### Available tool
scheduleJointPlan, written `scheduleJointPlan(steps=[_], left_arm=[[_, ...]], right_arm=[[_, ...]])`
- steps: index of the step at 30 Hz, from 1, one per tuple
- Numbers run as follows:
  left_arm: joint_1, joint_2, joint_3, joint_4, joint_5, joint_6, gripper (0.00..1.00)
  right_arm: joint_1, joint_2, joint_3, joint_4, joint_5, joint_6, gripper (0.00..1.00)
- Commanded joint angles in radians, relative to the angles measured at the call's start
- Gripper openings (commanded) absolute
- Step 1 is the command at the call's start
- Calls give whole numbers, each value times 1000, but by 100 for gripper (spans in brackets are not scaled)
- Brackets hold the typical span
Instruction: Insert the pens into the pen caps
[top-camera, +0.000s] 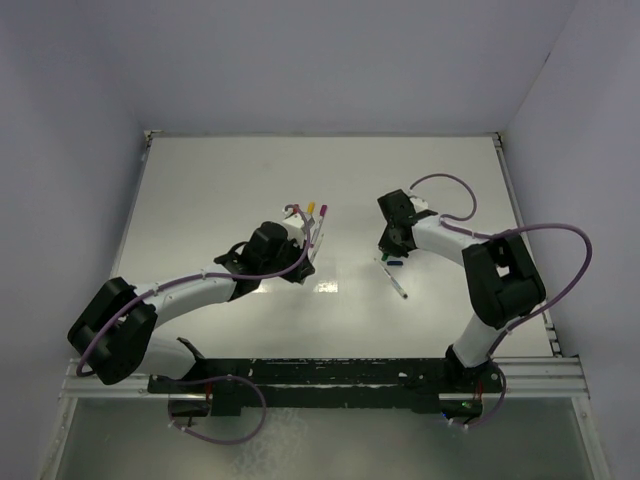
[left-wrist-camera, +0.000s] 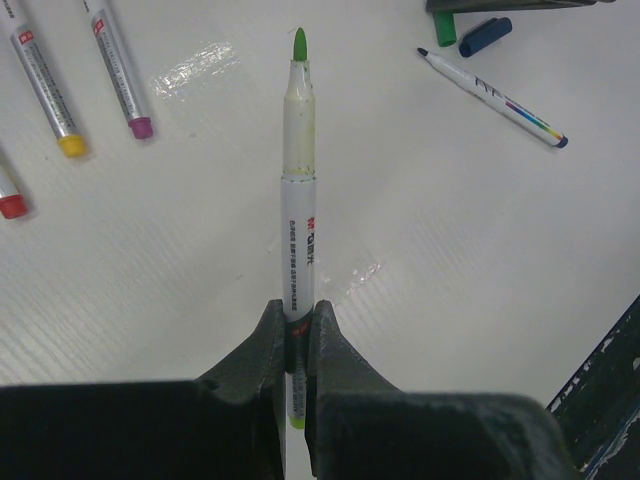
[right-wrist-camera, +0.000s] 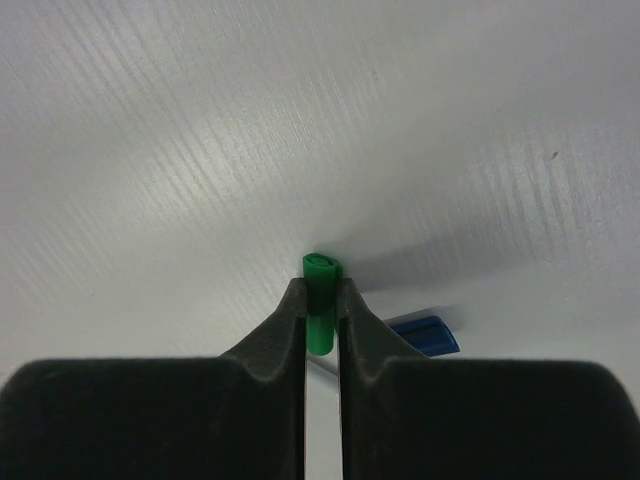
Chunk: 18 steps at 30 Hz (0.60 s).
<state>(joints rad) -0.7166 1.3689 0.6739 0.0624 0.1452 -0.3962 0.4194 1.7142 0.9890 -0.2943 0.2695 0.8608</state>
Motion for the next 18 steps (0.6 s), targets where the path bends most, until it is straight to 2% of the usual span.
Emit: scheduleJointPlan(steps=[1,6,12,15,18], left_arm=[[-4,-13,12,36,-15,17,0],[-3,-10,13,34,-18,20,0],[-4,-3,16,38,-18,19,0],[-3,-2,18,39,-16,21,0],[-3,-3,18,40,-18,20,0]], right_arm=[[-1,47,-2,-34,-16,-14,7],[-1,61,0,-49,-16,-24,16],[-1,79,1,-65,-22,-40,16],[-1,93,10,-84,-23,-47,25],[-1,93,10,-88,-17,-49,28]])
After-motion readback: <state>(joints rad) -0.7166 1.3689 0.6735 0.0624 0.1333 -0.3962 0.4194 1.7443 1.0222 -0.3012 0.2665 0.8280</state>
